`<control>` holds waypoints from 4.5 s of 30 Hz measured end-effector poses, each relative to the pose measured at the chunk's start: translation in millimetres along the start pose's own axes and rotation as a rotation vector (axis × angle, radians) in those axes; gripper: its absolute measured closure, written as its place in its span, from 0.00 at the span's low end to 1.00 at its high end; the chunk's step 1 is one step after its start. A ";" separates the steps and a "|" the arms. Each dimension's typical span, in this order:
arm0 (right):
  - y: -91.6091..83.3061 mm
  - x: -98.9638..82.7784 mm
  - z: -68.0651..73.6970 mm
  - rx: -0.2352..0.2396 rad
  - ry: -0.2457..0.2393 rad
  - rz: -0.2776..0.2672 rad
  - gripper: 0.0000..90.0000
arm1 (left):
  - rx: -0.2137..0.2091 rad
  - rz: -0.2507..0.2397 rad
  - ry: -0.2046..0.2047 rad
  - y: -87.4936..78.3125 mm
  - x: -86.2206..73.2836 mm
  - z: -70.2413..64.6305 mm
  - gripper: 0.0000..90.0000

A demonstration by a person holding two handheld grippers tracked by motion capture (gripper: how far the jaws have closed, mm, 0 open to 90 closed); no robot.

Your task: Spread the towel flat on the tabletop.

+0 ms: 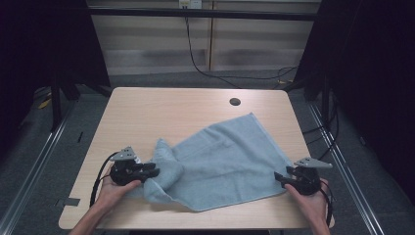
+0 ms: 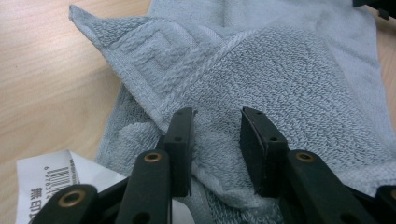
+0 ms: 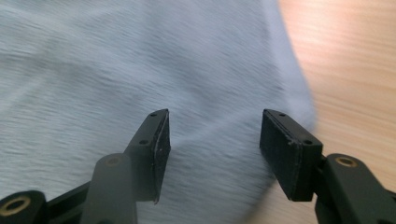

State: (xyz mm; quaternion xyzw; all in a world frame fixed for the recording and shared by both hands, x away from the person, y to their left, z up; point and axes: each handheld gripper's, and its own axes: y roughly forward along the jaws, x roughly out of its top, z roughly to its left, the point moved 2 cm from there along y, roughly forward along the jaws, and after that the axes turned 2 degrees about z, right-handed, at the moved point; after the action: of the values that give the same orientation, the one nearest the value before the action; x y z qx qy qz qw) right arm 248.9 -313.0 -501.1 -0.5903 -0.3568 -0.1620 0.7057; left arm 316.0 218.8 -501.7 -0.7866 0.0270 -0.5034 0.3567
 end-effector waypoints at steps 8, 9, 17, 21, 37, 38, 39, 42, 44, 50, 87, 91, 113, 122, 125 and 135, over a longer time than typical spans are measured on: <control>17.1 10.2 2.9 -0.003 -0.059 0.018 1.00 | 0.007 -0.027 -0.019 -10.7 -8.8 -5.2 0.72; 15.8 15.7 4.7 0.009 -0.054 -0.004 1.00 | 0.008 -0.026 -0.015 -10.7 -8.5 -5.7 0.72; 11.3 40.5 11.6 0.056 -0.060 -0.066 0.78 | 0.008 -0.029 -0.011 -11.8 -8.4 -6.2 0.71; 9.3 19.9 -1.0 0.024 -0.018 -0.026 0.61 | 0.009 -0.030 -0.015 -12.3 -8.6 -6.2 0.71; -3.3 4.7 -11.9 0.066 0.034 -0.058 0.98 | 0.009 -0.034 -0.021 -11.8 -8.9 -5.6 0.70; -4.8 10.1 -9.5 0.061 0.025 -0.076 0.98 | 0.012 -0.034 -0.019 -11.9 -8.8 -5.6 0.70; -6.1 15.6 -6.4 0.055 0.016 -0.088 0.98 | 0.012 -0.033 -0.019 -11.9 -8.8 -5.8 0.70; -4.7 31.8 5.7 0.080 -0.023 -0.110 0.96 | 0.013 -0.033 -0.020 -11.9 -8.7 -5.9 0.70; -0.8 40.2 15.4 0.125 -0.035 -0.134 0.93 | 0.015 -0.033 -0.020 -12.0 -8.8 -6.0 0.70; 11.4 49.1 29.1 0.159 -0.045 -0.119 0.81 | 0.014 -0.033 -0.017 -12.4 -8.9 -5.7 0.70; 69.7 44.3 62.9 0.175 -0.192 0.016 0.88 | -0.040 -0.046 -0.051 -3.6 1.4 -20.4 0.45; 73.3 49.2 42.1 0.135 -0.159 0.016 0.88 | -0.062 -0.066 -0.033 -8.2 4.7 -25.8 0.45; 49.5 86.1 146.6 0.372 -0.238 -0.096 0.58 | -0.034 0.080 -0.013 17.6 -9.6 -18.1 0.47; 86.5 113.2 217.3 0.517 -0.322 -0.069 0.54 | -0.071 0.073 0.026 16.4 -9.1 -23.8 0.84; 92.2 114.4 229.0 0.522 -0.346 -0.050 0.66 | -0.071 0.054 0.036 12.7 -6.7 -25.7 0.87; 53.1 108.5 191.1 0.491 -0.311 -0.177 0.95 | -0.060 -0.099 0.006 -20.9 5.4 -19.1 0.91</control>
State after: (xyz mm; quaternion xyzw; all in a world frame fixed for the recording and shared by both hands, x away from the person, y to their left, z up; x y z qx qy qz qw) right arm 298.9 -97.5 -454.5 -0.3863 -0.5392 -0.0394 0.7473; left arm 296.5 222.0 -480.7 -0.7958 0.0042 -0.5218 0.3072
